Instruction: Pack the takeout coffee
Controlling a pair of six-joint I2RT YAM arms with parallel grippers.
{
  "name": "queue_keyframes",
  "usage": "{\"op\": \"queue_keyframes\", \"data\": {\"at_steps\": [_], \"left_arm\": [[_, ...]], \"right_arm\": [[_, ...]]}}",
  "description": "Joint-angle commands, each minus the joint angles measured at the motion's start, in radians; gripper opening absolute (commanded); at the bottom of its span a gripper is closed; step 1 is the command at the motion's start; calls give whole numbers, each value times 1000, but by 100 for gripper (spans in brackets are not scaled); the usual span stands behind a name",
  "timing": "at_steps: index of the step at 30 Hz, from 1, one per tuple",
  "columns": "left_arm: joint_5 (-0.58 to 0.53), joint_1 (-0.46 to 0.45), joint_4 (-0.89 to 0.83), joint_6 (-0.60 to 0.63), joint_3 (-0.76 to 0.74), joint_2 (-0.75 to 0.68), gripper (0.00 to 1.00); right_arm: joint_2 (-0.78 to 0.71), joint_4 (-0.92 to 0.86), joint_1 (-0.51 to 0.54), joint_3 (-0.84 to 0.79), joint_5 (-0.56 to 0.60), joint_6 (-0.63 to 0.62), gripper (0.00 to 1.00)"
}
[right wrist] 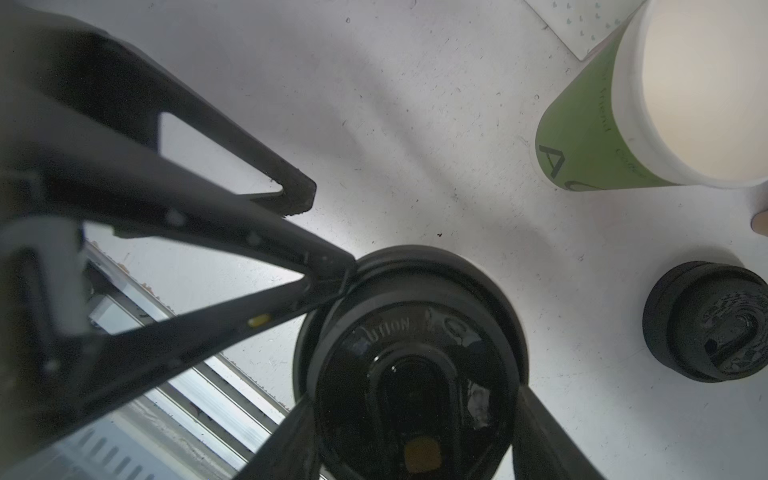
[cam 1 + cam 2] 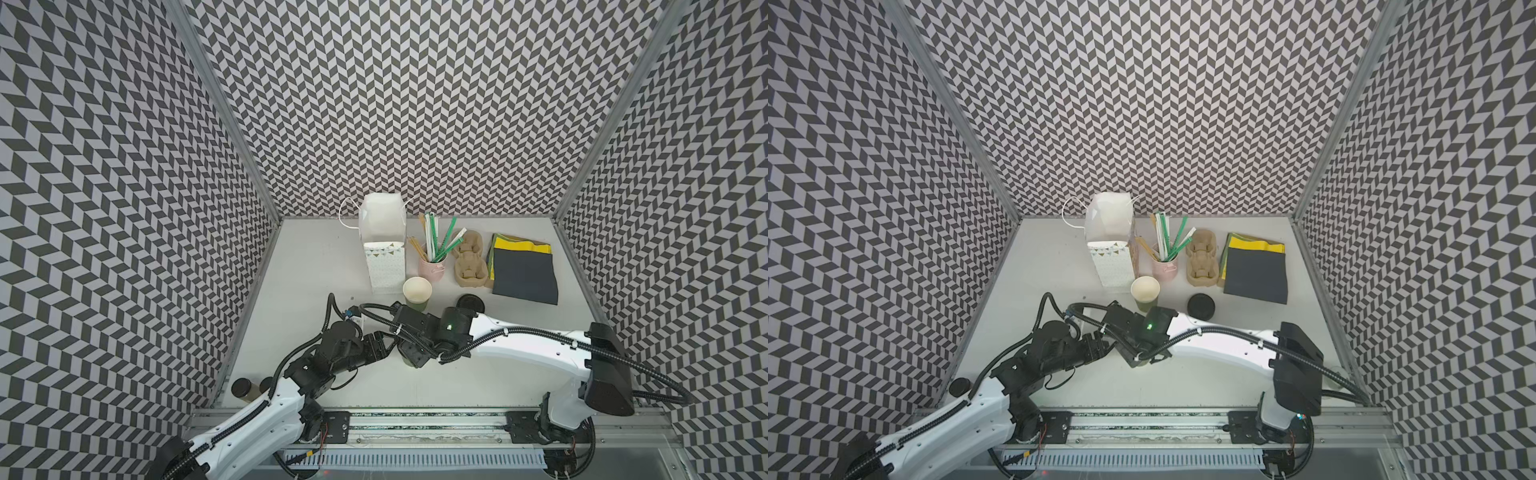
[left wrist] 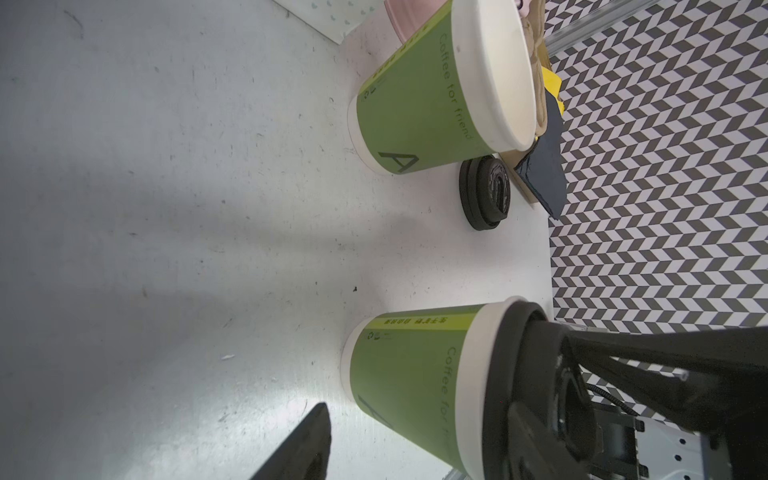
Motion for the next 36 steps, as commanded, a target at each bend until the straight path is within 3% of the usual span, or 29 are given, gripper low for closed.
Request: {"op": "queue_keyframes", "data": {"at_steps": [1, 36], "left_arm": [[-14, 3, -48, 8, 25, -22, 69], [-51, 3, -105, 38, 48, -65, 71]], "right_arm": [[1, -56, 4, 9, 19, 12, 43], [-37, -8, -34, 16, -38, -2, 43]]}}
